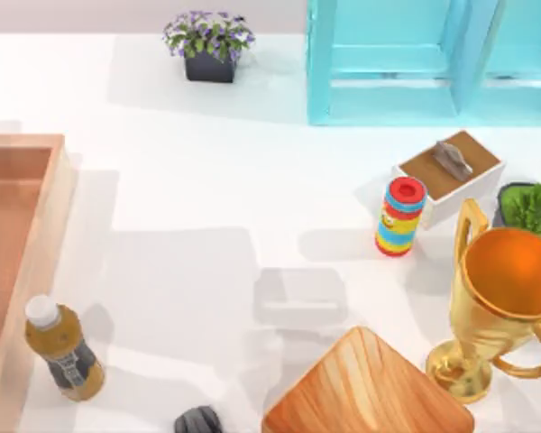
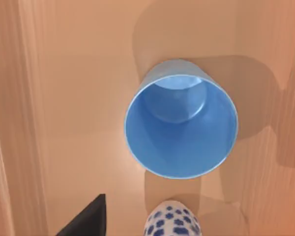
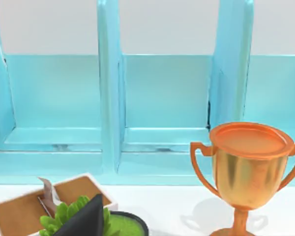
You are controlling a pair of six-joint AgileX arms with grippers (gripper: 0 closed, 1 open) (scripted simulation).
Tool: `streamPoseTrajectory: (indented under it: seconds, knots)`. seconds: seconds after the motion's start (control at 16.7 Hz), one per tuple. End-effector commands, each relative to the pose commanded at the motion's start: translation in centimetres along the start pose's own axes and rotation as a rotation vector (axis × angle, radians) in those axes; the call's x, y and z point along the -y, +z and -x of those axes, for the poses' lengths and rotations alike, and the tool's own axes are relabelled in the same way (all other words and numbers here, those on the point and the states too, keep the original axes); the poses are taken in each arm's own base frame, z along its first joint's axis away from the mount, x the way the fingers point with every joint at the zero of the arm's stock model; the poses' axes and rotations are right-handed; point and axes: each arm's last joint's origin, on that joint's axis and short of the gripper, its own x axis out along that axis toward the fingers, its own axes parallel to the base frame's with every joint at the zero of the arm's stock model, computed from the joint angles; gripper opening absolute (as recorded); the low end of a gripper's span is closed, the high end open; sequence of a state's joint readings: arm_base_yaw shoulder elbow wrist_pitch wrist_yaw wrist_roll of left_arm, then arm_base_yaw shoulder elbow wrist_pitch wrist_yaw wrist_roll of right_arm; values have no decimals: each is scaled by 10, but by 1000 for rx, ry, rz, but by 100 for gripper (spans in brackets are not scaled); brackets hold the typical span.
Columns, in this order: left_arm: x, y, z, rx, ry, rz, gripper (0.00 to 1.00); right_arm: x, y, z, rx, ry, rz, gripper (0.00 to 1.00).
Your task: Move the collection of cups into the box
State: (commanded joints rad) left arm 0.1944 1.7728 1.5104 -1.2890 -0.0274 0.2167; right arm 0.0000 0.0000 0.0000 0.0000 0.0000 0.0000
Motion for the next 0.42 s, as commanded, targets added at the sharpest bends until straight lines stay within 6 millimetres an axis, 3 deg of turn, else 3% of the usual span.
streamPoseTrajectory:
  seconds: [0.24, 0.42]
  knots:
    - [0, -3, 46, -3, -3, -3, 100, 0, 0, 0, 0, 0, 0, 100]
    - [0, -5, 59, 0, -4, -3, 100, 0, 0, 0, 0, 0, 0, 100]
